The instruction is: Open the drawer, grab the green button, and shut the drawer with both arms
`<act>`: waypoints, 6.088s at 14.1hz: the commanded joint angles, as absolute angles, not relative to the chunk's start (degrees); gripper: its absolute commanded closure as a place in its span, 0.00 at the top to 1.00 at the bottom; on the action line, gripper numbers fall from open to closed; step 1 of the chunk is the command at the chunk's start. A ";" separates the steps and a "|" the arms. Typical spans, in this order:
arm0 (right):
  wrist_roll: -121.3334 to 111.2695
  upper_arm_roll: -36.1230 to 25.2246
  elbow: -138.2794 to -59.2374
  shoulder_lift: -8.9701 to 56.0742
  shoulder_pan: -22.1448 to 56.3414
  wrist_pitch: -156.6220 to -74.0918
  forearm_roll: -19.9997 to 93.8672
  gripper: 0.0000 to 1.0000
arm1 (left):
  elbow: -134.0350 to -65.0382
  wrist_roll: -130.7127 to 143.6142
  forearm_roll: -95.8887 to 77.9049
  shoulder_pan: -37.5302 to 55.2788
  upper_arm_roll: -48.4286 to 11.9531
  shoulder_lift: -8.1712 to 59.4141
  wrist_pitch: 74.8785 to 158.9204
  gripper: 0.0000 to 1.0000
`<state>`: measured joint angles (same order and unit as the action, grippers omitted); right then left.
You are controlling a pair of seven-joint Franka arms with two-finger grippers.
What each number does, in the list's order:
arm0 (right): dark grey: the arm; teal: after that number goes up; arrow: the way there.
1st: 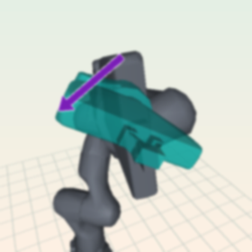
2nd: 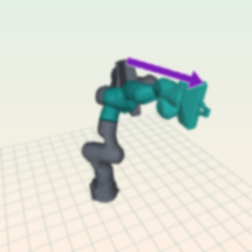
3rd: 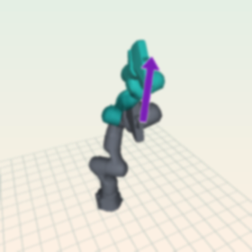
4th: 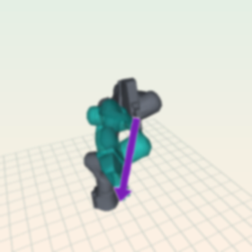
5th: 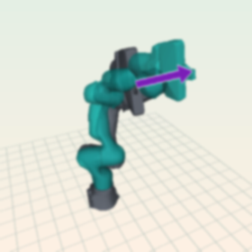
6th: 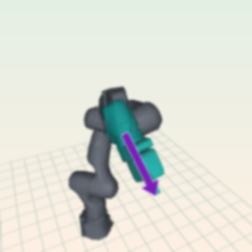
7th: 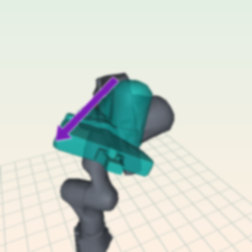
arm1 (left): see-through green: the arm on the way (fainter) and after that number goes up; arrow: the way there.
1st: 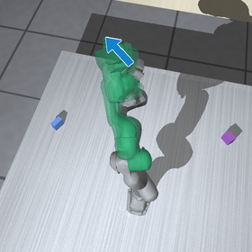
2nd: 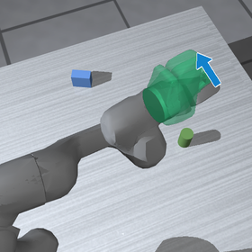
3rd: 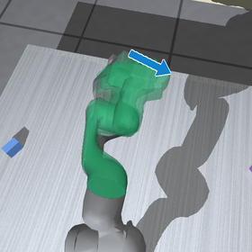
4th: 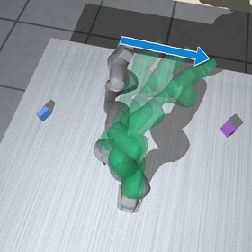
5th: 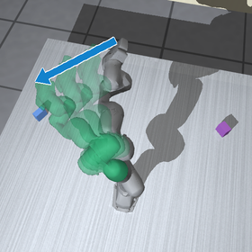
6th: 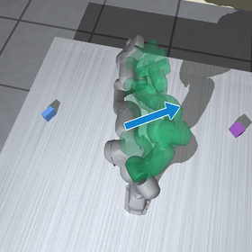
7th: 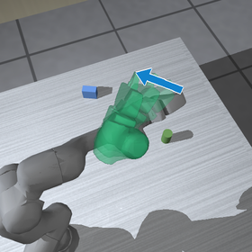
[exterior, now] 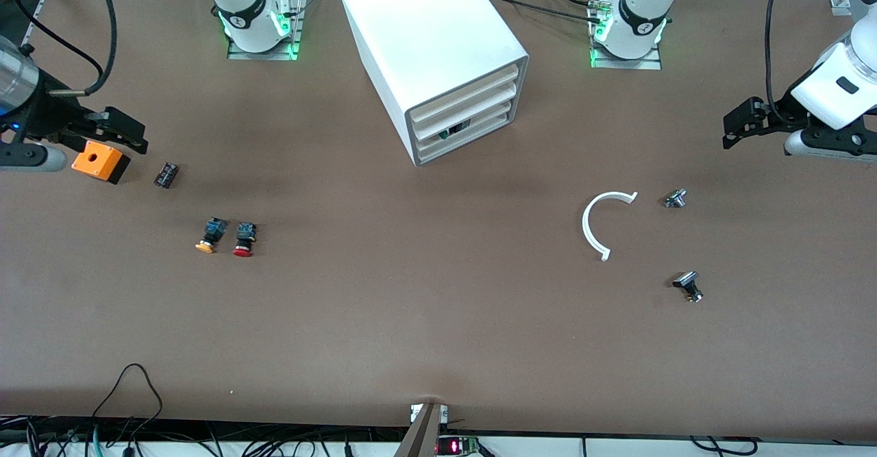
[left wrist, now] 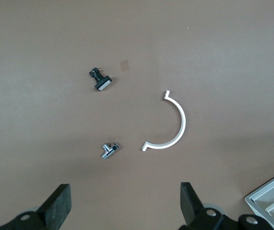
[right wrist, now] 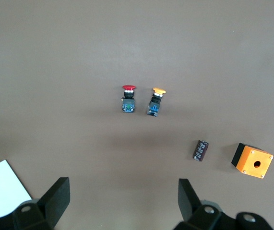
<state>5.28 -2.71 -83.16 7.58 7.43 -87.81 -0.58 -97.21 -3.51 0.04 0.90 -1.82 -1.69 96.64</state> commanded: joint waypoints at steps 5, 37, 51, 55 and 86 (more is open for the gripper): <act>3.95 -2.29 -83.84 7.38 7.73 -86.49 -0.35 1.00 | -95.54 -4.04 -3.60 2.02 -2.02 -0.62 89.22 1.00; 53.25 -1.85 -81.13 31.37 27.59 -111.26 8.69 1.00 | -118.20 -55.19 -64.24 3.69 -8.26 27.77 97.21 0.78; 63.80 -1.85 -70.94 39.81 33.31 -111.53 11.77 1.00 | -125.59 -73.29 -74.61 5.71 -13.62 35.06 104.15 0.61; 65.82 -1.85 -68.39 40.95 33.57 -111.45 11.87 1.00 | -127.35 -73.56 -76.99 5.71 -15.02 35.33 104.15 0.50; 90.62 -0.35 -58.01 49.39 48.51 -117.87 5.89 1.00 | -110.30 -58.01 -62.94 2.20 -7.03 36.21 103.54 1.00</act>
<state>89.61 0.06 -59.99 48.26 47.47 -120.08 6.92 -111.64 -59.71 -65.06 3.07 -7.02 36.39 104.09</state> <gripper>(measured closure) 0.000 0.604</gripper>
